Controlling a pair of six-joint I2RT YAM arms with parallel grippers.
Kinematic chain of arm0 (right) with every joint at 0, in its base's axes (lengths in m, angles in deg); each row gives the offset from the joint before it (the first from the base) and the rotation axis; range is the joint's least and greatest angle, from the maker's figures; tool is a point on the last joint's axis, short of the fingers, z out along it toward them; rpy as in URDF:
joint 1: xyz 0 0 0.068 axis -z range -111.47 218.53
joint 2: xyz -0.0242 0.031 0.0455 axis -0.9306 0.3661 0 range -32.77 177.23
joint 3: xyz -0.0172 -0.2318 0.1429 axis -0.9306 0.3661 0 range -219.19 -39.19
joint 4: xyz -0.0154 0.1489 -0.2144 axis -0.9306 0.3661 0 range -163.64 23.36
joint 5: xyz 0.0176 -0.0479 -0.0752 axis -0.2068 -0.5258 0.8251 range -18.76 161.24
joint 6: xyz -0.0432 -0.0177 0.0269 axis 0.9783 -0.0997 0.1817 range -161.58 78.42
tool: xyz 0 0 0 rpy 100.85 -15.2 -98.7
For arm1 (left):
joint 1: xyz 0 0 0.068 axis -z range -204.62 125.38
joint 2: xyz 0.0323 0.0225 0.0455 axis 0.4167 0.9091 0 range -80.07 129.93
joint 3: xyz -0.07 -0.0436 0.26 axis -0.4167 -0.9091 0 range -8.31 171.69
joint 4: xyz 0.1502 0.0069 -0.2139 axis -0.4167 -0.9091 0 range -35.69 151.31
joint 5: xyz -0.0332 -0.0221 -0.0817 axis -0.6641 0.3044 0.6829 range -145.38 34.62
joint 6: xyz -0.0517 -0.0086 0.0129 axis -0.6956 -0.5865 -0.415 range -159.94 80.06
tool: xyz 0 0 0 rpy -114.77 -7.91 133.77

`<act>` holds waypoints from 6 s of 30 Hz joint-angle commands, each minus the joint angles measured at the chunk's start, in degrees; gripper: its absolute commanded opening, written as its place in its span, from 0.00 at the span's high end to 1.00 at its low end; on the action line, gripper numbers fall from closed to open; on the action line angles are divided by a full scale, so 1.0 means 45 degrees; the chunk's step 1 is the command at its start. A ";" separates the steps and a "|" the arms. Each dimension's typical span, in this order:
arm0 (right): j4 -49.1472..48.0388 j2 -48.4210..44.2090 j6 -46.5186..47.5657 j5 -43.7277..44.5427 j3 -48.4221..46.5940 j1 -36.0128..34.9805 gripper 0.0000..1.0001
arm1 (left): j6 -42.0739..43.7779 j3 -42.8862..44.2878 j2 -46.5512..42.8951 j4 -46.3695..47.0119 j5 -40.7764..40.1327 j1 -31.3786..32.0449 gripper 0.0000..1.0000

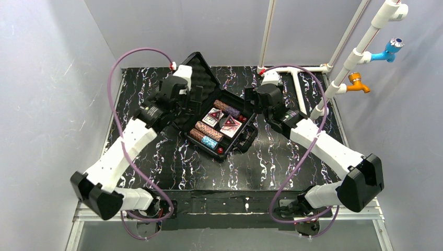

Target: Pack up texas hold em set

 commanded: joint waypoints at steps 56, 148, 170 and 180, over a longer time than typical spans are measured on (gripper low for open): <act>0.1854 -0.0072 -0.1777 -0.1172 0.2200 -0.0006 0.00 | -0.3339 0.3080 0.7400 0.1083 1.2775 -1.1381 0.46; 0.0680 0.5601 -0.2026 -0.6152 -0.6572 -0.2021 0.63 | -0.0822 0.3415 0.5953 -0.1304 1.3948 -0.6345 0.49; -0.0401 0.3414 -0.2989 -0.6154 -0.1936 -0.2021 0.63 | -0.0914 0.2343 0.5882 -0.1790 1.2425 -0.4582 0.49; -0.0480 0.2951 -0.3086 -0.5956 -0.0681 -0.2021 0.63 | -0.1353 0.0993 0.5585 -0.1092 1.2017 -0.3785 0.49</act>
